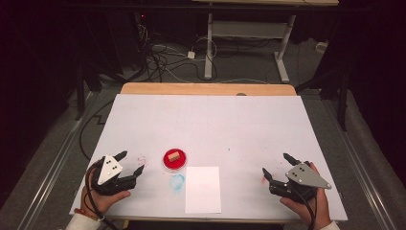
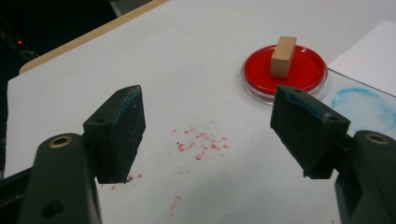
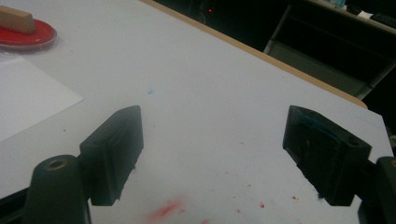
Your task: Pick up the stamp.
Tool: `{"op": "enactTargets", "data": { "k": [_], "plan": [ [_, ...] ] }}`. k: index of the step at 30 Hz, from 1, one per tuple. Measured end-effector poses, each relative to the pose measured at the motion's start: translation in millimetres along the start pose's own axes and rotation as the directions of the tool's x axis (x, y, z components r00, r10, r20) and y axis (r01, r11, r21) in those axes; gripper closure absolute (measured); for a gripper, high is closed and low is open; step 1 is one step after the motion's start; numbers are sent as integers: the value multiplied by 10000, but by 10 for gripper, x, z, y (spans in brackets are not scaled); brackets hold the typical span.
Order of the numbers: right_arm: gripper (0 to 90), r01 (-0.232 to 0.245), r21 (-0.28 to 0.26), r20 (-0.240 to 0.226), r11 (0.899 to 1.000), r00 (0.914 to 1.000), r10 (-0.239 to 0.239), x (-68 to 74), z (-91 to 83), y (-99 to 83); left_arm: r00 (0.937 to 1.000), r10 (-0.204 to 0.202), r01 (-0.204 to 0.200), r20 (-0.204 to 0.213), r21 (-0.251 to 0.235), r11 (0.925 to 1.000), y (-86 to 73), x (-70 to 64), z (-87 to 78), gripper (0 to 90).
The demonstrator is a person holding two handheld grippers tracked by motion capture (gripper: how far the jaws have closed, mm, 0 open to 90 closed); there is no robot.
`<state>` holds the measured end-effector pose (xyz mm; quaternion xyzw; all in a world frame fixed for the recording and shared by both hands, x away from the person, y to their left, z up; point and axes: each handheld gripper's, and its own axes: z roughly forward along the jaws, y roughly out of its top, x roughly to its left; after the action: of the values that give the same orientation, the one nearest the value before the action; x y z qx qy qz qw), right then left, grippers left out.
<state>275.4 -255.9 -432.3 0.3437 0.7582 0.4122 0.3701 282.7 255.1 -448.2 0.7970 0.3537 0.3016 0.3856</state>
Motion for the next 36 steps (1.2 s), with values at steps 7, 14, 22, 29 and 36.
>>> {"op": "enactTargets", "data": {
  "k": [7,14,22,29,36],
  "plan": [
    [208,60,16,17,10000,10000,-60,4,3,11,9998,107,-111,138,296,9995,11,-29,21,245],
    [207,287,232,-147,9993,9995,-283,42,37,-7,9995,183,-200,240,699,9974,44,14,8,245],
    [208,296,228,-166,9993,9994,-293,34,49,7,9992,170,-194,369,662,9976,157,51,-67,245],
    [208,380,290,-166,9989,9992,-375,46,63,8,9965,303,-399,776,1248,9914,345,48,-14,244],
    [211,323,345,-138,9989,9994,-318,43,75,0,9886,832,-972,1254,1100,9892,592,84,19,236]
  ]
}}
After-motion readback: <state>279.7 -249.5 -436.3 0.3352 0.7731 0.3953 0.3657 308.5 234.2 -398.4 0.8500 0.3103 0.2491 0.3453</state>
